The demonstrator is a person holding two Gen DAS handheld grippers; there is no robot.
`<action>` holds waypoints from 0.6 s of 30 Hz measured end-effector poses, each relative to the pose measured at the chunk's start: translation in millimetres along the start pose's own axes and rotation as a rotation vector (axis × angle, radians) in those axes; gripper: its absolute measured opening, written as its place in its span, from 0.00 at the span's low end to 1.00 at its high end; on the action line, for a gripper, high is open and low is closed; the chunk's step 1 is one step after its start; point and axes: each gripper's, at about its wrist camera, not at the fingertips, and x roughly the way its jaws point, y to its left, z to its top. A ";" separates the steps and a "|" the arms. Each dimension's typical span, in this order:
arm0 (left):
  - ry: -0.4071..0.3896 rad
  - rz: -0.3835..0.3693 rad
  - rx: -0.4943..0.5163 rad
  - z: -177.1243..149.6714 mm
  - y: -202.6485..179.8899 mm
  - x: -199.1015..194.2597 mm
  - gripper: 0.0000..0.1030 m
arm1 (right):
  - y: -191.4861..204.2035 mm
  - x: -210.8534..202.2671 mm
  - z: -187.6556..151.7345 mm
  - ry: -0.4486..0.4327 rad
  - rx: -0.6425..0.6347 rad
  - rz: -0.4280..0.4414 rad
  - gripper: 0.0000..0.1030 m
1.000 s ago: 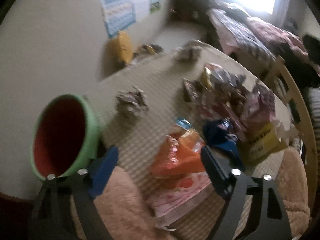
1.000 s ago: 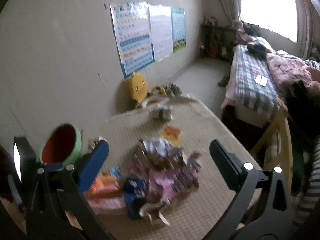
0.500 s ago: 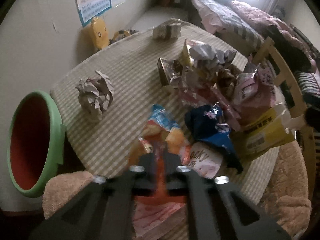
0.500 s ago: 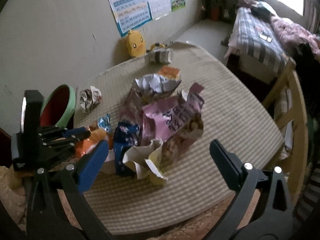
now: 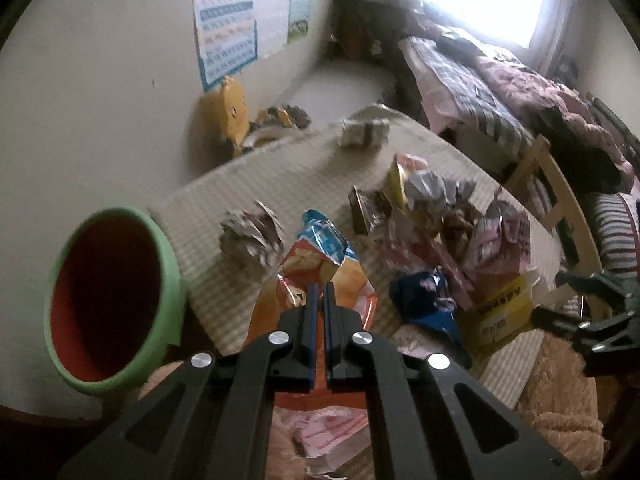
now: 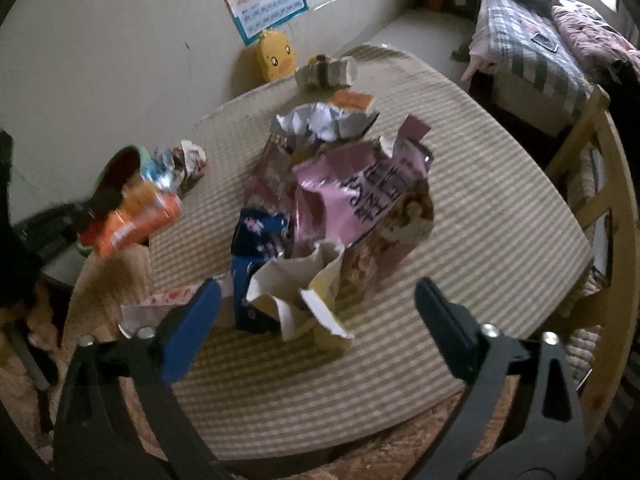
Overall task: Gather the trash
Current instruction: 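Grasp the white paper wrapper with the right gripper while the left grasps an orange snack bag, then drop the orange bag into the green bin with the left gripper while the right drops the white wrapper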
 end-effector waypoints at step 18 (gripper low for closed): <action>-0.100 0.070 -0.163 -0.7 49.2 -24.8 0.00 | 32.9 -59.5 3.9 -0.054 -0.096 0.118 0.32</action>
